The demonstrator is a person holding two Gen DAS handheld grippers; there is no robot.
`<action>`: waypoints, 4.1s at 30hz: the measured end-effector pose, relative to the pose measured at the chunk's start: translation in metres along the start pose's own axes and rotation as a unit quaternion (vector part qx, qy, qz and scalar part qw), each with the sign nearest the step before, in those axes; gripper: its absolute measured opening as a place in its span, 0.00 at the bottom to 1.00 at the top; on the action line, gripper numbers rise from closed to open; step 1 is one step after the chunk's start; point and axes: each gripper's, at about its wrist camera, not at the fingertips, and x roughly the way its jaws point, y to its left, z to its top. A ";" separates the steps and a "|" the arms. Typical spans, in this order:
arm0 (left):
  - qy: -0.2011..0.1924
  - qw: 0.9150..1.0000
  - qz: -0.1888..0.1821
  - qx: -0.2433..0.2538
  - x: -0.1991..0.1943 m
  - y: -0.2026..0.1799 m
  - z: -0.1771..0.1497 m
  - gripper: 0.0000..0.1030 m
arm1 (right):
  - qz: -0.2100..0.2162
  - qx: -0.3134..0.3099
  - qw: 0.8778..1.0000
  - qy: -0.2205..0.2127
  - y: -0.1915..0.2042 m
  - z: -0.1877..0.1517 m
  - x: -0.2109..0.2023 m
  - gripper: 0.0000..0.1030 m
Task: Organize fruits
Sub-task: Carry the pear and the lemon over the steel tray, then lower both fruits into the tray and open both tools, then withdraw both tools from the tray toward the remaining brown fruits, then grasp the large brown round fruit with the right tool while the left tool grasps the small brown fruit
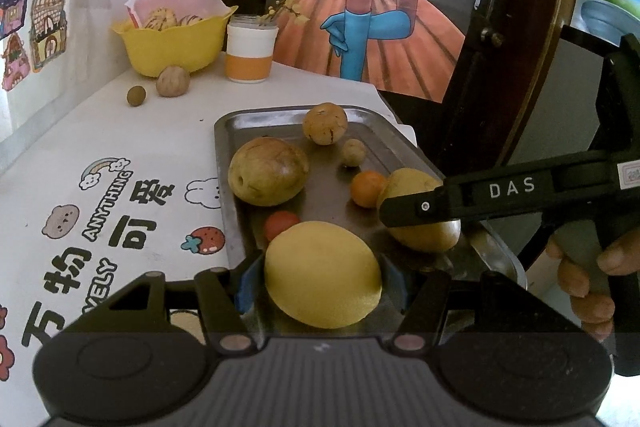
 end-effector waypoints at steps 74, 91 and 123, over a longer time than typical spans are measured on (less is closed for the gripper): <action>-0.114 0.983 0.134 -0.049 -0.069 0.156 0.156 1.00 | 0.029 -0.139 0.987 -0.069 0.216 0.183 -0.044 0.99; -0.042 0.987 0.153 0.031 0.118 0.187 0.169 0.99 | 0.037 -0.062 0.997 -0.012 0.125 0.226 0.182 0.98; -0.014 0.994 0.110 0.009 0.186 0.217 0.166 0.53 | 0.031 -0.040 0.998 0.035 0.113 0.225 0.284 0.54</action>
